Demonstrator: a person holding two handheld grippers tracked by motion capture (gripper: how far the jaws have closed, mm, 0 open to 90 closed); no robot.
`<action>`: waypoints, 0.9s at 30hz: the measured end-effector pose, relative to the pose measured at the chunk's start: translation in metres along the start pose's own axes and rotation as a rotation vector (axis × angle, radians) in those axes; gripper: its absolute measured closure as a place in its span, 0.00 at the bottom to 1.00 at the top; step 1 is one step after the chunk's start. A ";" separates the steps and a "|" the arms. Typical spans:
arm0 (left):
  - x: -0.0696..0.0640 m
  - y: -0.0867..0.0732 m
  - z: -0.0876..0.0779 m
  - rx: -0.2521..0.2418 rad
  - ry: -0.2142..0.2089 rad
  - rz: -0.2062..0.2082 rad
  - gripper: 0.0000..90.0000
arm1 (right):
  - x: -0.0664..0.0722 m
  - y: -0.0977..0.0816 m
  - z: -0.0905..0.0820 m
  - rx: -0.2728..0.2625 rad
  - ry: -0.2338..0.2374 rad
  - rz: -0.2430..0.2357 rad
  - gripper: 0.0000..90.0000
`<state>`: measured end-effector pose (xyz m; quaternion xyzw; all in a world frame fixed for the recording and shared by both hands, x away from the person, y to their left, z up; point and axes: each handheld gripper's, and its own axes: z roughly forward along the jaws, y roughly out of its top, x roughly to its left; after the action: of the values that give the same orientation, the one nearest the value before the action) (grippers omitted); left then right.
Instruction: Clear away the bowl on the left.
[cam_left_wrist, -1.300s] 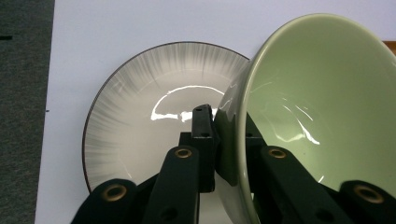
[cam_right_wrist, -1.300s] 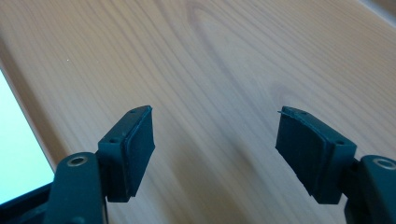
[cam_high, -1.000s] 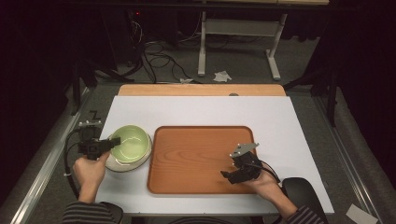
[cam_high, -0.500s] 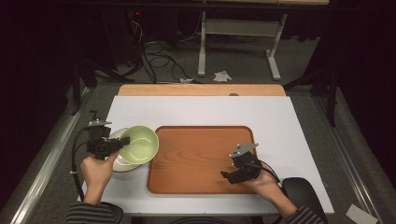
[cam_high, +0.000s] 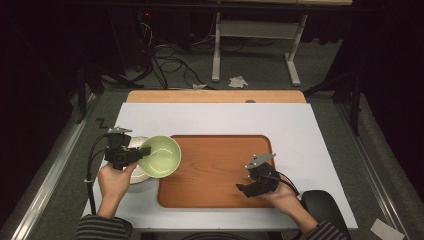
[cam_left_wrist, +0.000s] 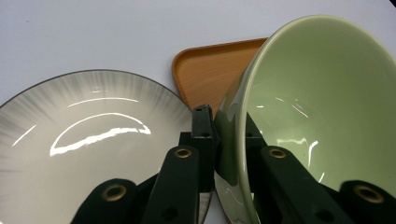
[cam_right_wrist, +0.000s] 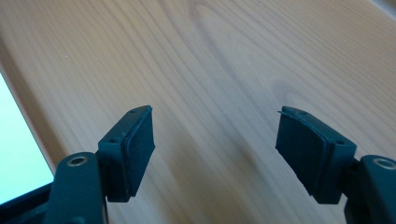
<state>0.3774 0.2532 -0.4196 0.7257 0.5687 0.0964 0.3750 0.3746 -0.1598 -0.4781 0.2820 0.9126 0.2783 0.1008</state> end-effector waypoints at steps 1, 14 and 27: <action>-0.002 0.001 0.002 0.004 -0.002 0.006 0.92 | 0.000 0.000 0.000 -0.002 0.000 0.005 0.33; -0.026 0.008 0.018 0.051 -0.052 0.060 0.92 | -0.001 0.000 0.000 -0.003 0.001 0.005 0.33; -0.041 0.015 0.033 0.083 -0.101 0.083 0.91 | -0.001 0.000 0.000 -0.002 0.002 0.001 0.33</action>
<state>0.3937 0.2007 -0.4209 0.7675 0.5220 0.0517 0.3685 0.3749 -0.1604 -0.4782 0.2821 0.9123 0.2796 0.0999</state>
